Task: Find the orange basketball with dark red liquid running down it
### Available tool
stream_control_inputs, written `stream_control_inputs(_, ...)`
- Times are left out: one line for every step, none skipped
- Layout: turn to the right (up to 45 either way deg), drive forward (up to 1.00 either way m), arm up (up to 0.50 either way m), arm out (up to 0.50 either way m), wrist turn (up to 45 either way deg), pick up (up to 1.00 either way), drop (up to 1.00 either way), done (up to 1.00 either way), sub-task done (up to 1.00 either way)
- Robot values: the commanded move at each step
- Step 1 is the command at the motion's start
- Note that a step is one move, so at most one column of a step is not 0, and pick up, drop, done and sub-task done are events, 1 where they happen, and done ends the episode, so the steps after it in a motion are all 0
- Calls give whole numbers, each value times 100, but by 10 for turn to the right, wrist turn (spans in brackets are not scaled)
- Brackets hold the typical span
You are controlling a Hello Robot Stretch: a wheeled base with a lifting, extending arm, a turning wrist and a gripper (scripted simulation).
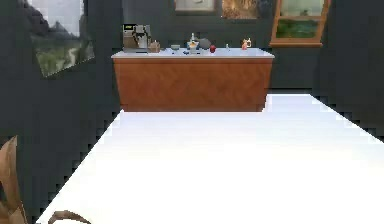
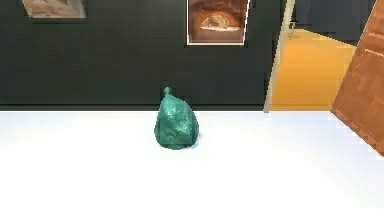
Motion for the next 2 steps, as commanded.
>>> stream_control_inputs(450,0,0,0,0,0,0,0,0)
stream_control_inputs(450,0,0,0,0,0,0,0,0)
